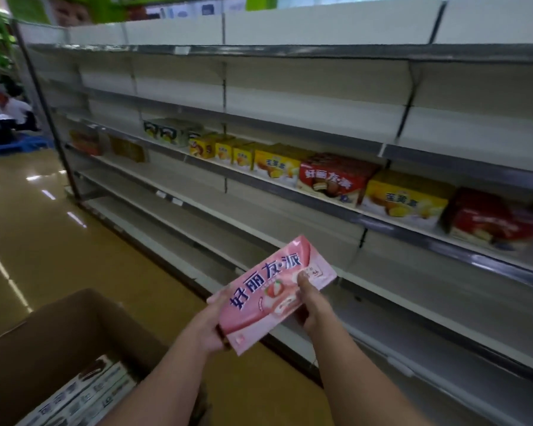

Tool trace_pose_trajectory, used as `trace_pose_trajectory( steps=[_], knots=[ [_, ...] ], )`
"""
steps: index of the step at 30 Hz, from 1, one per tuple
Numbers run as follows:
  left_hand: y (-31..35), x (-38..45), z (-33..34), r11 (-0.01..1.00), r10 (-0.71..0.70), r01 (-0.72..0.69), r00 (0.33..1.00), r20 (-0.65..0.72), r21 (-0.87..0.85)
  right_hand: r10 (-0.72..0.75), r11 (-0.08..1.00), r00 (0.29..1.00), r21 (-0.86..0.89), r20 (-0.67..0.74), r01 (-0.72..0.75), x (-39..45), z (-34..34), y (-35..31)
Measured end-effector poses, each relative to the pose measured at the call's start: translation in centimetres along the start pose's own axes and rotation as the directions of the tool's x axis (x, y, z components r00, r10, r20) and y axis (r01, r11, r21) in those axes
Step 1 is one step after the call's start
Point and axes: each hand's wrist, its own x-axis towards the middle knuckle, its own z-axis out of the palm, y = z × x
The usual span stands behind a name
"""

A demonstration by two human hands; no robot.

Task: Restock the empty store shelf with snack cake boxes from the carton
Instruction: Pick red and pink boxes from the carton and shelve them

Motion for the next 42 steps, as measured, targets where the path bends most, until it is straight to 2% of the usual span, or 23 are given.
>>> trace_pose_trajectory(
  steps=[4,6,8,11,14,17,21,26,28,31,35,38,42],
  knots=[
    [-0.5,0.4,5.9,0.991,0.05,-0.06,0.995,0.081,0.123,-0.049,0.997,0.996,-0.056,-0.076,0.044,0.6,-6.3,-3.1],
    [-0.7,1.1,8.7,0.983,0.091,-0.111,0.987,0.136,0.146,-0.12,0.99,0.976,-0.091,-0.182,0.105,1.0,-10.8,-5.1],
    [-1.4,2.0,12.0,0.967,0.092,-0.128,0.982,0.166,0.219,-0.209,0.966,0.934,-0.21,-0.289,0.151,0.2,-15.3,-7.5],
    [-3.2,3.5,17.8,0.951,0.077,-0.136,0.975,0.211,0.278,-0.209,0.957,0.936,-0.258,-0.282,0.136,-1.3,-21.1,-10.5],
    [-5.7,3.9,24.6,0.926,0.138,-0.209,0.963,0.233,0.316,-0.314,0.907,0.874,-0.391,-0.371,0.16,-0.3,-27.8,-11.9],
    [-8.2,3.7,30.9,0.898,0.184,-0.298,0.922,0.34,0.323,-0.348,0.906,0.823,-0.388,-0.448,0.172,-2.0,-33.0,-13.4],
    [-11.2,4.0,37.0,0.876,0.182,-0.34,0.891,0.417,0.343,-0.404,0.89,0.773,-0.406,-0.49,0.208,-2.2,-40.1,-13.7],
    [-15.3,7.4,44.2,0.799,0.157,-0.38,0.88,0.449,0.467,-0.41,0.881,0.674,-0.457,-0.614,0.119,-0.1,-50.6,-14.0],
    [-15.9,5.6,47.2,0.772,0.189,-0.428,0.86,0.473,0.47,-0.428,0.873,0.636,-0.476,-0.642,0.108,-0.7,-53.0,-15.0],
    [-16.8,4.5,51.0,0.756,0.209,-0.47,0.832,0.513,0.456,-0.465,0.844,0.555,-0.534,-0.69,0.044,-4.5,-52.5,-17.7],
    [-17.7,4.9,55.2,0.738,0.24,-0.495,0.827,0.508,0.458,-0.517,0.778,0.44,-0.618,-0.734,-0.116,-5.1,-54.8,-20.5],
    [-17.8,5.4,58.1,0.723,0.242,-0.492,0.838,0.49,0.485,-0.53,0.777,0.424,-0.62,-0.735,-0.104,-3.5,-56.9,-22.3],
    [-17.4,7.9,62.0,0.717,0.241,-0.524,0.805,0.542,0.46,-0.537,0.8,0.39,-0.598,-0.748,-0.045,-1.1,-58.9,-24.9]
  ],
)
